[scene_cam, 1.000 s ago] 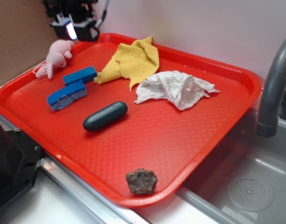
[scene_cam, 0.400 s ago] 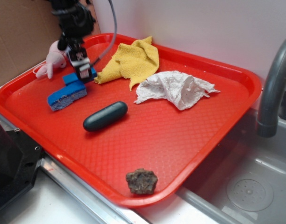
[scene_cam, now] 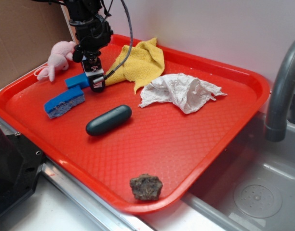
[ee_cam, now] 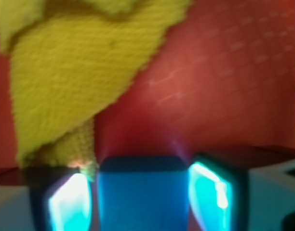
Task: Grab the blue block.
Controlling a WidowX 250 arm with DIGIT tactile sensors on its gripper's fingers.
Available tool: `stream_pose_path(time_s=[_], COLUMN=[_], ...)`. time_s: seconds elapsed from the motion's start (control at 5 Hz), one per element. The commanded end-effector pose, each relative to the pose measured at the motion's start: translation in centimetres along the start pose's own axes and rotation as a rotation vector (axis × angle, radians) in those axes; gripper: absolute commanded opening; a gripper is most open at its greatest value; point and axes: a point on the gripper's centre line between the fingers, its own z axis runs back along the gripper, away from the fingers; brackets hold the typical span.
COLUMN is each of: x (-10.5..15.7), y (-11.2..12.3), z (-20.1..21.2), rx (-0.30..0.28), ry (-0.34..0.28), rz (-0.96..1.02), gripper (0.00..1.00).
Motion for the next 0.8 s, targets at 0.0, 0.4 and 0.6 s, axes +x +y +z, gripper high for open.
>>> stream_pose_path(time_s=[0.0, 0.4, 0.6], x=[0.7, 1.8, 1.5], y=[-0.6, -3.2, -4.1], z=[7.5, 17.6, 21.3], rx=[0.151, 0.163, 0.101], ry=[-0.159, -0.306, -0.298], rz=[0.043, 0.064, 0.076], gripper=[0.0, 0.0, 0.0])
